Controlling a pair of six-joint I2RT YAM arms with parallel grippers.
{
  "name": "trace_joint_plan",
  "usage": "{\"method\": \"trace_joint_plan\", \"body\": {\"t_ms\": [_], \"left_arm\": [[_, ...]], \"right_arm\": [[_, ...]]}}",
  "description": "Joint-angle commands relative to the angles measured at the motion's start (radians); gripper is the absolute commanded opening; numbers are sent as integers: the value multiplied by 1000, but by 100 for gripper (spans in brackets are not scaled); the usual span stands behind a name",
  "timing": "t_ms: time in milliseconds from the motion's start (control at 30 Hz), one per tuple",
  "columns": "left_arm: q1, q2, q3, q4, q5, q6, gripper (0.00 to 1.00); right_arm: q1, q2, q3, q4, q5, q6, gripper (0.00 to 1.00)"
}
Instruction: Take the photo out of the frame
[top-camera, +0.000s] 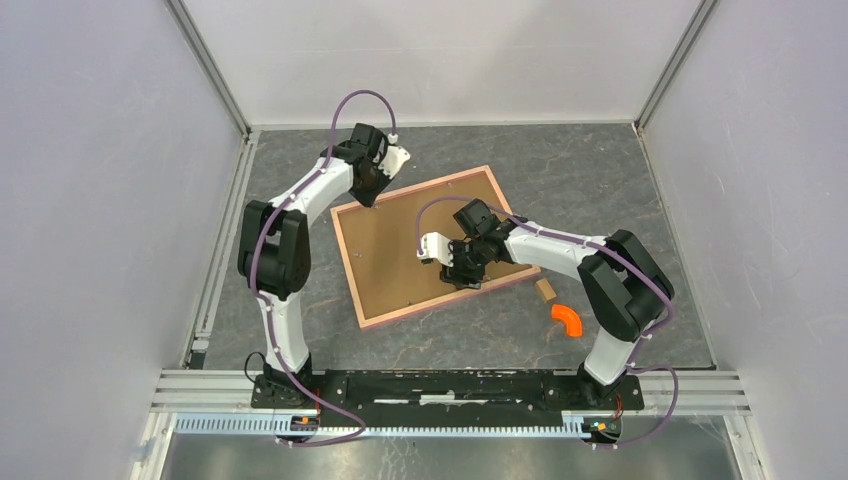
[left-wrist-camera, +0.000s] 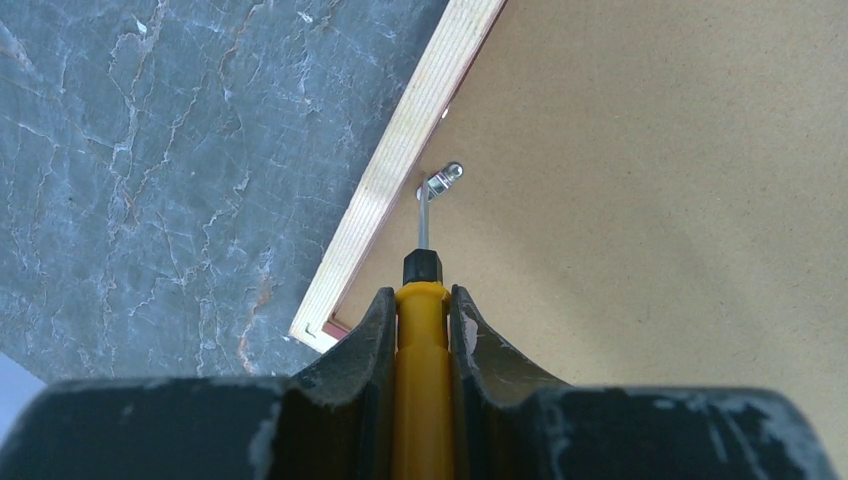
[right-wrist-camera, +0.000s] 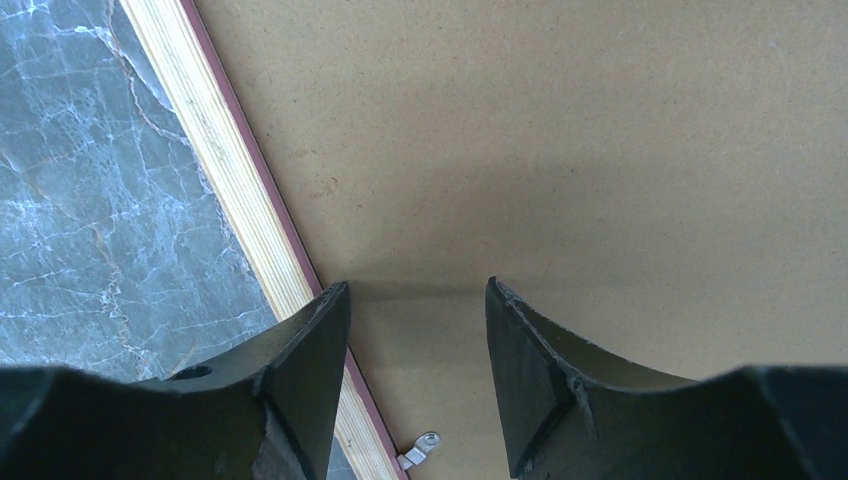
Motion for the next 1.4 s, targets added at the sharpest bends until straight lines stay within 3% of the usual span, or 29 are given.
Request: {"method": "trace_joint_plan", "body": {"t_ms": [0,433,733,1067,1367], "left_arm": [[1,-37,-28,-119,22,39,2],[-23,-56,-54,-149,166,35,2],[-13,-112,-27,-93,233,-39,2],[11,-141,10,-77,285,-110,2],[72,-245,-91,-55,356,-142,2]], "right_arm": [[5,22,29,-15,1,-14,58],[-17,13,50,-16,-34,3,58],[-175,-31,104,21,-139,105,62],[-396,-56,121,145,61,288,63],[-506,15,105,152,94,367,64]]}}
